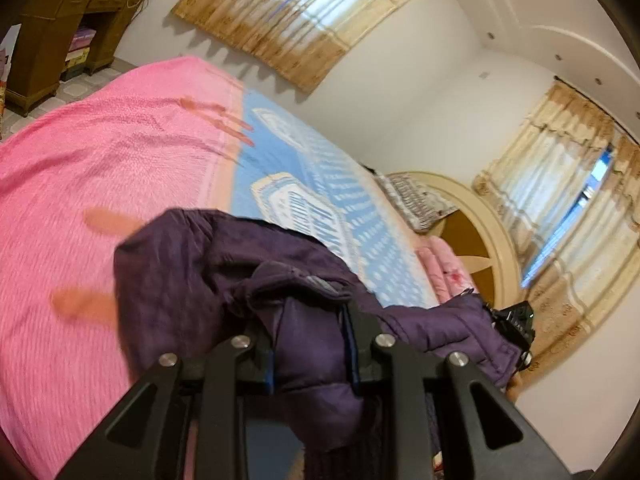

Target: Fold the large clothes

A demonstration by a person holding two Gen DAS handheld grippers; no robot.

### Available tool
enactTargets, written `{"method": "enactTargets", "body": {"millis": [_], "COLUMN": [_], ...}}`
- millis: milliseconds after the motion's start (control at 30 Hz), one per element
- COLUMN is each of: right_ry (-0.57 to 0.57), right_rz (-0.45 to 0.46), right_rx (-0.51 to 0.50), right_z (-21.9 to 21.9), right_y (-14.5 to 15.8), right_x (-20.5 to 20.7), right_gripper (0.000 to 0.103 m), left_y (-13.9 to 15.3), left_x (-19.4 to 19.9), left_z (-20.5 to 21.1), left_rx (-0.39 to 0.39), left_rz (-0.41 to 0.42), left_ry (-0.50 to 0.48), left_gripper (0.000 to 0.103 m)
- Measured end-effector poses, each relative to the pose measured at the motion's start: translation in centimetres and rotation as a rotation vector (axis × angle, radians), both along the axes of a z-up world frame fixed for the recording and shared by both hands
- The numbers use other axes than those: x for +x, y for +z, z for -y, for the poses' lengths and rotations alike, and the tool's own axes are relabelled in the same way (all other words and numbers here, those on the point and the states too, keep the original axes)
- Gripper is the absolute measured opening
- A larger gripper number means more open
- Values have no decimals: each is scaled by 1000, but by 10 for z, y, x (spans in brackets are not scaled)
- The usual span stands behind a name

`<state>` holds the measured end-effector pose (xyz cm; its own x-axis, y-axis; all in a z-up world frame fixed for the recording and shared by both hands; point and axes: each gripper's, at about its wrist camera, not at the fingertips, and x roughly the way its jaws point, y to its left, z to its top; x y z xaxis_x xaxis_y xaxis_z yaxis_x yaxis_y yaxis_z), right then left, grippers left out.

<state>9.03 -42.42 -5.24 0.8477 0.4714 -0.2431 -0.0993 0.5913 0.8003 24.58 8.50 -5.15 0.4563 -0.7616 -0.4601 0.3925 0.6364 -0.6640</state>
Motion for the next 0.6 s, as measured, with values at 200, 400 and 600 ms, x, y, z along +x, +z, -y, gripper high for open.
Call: {"method": "enactTargets", "body": {"millis": [200, 400, 600], "right_ry": [-37, -7, 33], "right_rz": [-196, -314, -255], "right_rx": [-51, -103, -106], "right_z": [8, 12, 10], "right_y": [-63, -108, -96], "right_x": [96, 151, 161], "right_gripper": [22, 27, 61], "left_y": [-84, -120, -67], "left_x": [97, 125, 96], "left_z": [12, 22, 3], "left_rx": [11, 8, 43], "left_rz": [-254, -408, -231], "left_ry": [46, 67, 129], "left_gripper": [27, 36, 91]}}
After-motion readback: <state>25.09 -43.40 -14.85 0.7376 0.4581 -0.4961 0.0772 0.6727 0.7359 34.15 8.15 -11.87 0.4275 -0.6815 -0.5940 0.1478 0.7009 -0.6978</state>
